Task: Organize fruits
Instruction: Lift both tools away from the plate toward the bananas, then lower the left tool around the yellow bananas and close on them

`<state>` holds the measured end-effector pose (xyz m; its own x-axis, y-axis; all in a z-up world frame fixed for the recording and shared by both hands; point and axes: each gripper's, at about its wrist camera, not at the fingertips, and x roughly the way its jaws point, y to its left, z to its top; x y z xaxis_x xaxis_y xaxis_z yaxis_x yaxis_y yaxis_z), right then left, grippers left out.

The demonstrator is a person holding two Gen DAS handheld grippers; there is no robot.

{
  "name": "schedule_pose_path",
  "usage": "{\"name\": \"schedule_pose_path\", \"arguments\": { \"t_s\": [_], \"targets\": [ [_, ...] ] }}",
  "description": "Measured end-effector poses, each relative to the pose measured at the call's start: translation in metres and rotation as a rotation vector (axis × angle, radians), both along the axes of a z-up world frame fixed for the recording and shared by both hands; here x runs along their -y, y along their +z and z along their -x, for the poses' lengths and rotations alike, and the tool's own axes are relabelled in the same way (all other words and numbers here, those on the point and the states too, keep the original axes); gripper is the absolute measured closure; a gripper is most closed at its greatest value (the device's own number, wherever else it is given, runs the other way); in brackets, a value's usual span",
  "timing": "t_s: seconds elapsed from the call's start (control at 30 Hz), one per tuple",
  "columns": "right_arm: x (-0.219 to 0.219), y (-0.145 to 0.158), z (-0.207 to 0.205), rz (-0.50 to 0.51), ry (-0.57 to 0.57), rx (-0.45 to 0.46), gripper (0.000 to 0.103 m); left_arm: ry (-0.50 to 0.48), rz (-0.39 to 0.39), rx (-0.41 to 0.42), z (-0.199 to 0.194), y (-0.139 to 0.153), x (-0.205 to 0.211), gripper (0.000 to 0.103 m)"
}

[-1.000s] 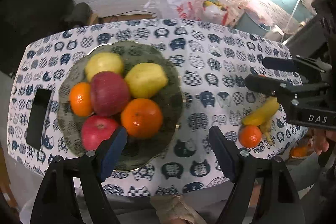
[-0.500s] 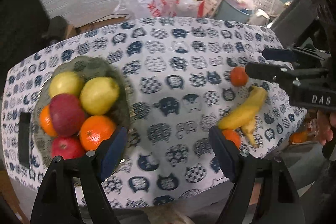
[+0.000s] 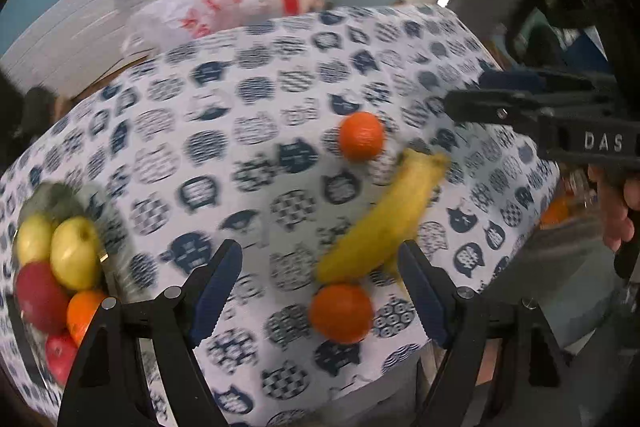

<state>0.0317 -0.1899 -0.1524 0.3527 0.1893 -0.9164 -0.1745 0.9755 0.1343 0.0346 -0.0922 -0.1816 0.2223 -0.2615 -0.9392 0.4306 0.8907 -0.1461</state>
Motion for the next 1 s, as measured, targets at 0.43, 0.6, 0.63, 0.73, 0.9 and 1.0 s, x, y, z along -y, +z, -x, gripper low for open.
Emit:
{"name": "schedule_pose_path", "arguments": {
  "t_s": [0.43, 0.6, 0.63, 0.73, 0.9, 1.0],
  "targets": [
    [0.048, -0.029, 0.020, -0.009, -0.093, -0.062, 0.031, -0.133, -0.035, -0.064, -0.005, -0.040, 0.051, 0.022],
    [0.052, -0.037, 0.020, -0.011, -0.104, -0.078, 0.031, -0.141, -0.003, -0.110, -0.011, -0.051, 0.060, 0.022],
    [0.053, -0.038, 0.019, -0.012, -0.106, -0.078, 0.031, -0.147, 0.005, -0.115, -0.012, -0.052, 0.061, 0.022],
    [0.053, -0.039, 0.018, -0.013, -0.107, -0.079, 0.031, -0.161, 0.021, -0.131, -0.015, -0.056, 0.062, 0.032],
    [0.052, -0.041, 0.015, -0.013, -0.109, -0.083, 0.031, -0.171, 0.053, -0.151, -0.017, -0.062, 0.060, 0.048],
    [0.050, -0.042, 0.014, -0.010, -0.105, -0.086, 0.031, -0.181, 0.069, -0.138, -0.018, -0.061, 0.059, 0.052]
  ]
}}
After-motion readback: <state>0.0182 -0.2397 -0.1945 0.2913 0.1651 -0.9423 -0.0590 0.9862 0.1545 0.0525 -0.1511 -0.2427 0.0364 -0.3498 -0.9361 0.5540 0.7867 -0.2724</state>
